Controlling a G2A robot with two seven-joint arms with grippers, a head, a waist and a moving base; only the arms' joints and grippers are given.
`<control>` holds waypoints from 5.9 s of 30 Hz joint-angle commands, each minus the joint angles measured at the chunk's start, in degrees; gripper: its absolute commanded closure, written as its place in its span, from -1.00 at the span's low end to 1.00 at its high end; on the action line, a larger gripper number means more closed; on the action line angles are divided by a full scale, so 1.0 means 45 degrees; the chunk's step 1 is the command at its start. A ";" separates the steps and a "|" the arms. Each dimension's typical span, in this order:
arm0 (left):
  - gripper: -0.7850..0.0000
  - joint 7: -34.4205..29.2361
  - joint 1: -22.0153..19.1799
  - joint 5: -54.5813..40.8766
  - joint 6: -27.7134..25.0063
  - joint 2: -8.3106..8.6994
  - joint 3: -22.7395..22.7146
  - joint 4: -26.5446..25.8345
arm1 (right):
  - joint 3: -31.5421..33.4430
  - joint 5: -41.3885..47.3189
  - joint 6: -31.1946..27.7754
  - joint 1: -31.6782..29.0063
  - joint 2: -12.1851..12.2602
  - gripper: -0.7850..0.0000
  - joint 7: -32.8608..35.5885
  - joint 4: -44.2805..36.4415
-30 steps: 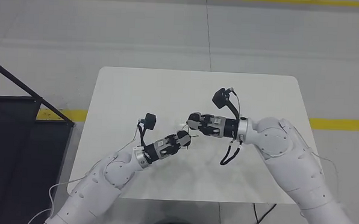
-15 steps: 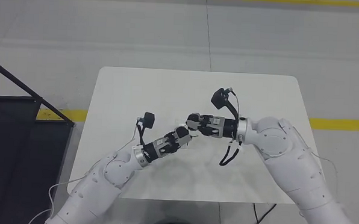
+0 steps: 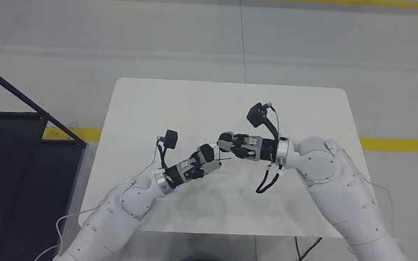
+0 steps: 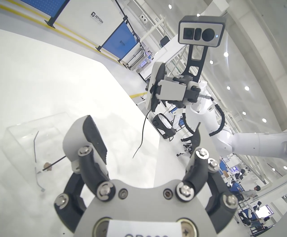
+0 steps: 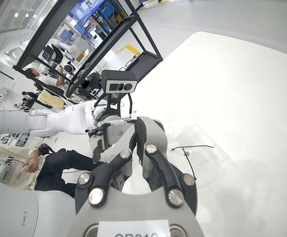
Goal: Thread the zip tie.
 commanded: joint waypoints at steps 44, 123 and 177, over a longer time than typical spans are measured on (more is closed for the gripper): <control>1.00 0.0059 -0.0223 0.0167 -0.0052 -0.0326 -0.0379 0.0015 | 0.1710 0.0993 -0.0855 -0.1365 0.0323 -1.00 0.0005 -0.0285; 1.00 0.0717 -0.0579 0.0467 0.0119 -0.0746 -0.0265 0.0145 | 0.0609 0.0171 -0.1114 -0.1090 0.0177 0.05 0.0519 0.0387; -1.00 -0.0222 0.0024 -0.0165 -0.0581 -0.0786 -0.1489 -0.0030 | 0.1018 0.0603 -0.1298 -0.1280 0.0385 1.00 0.0873 0.0336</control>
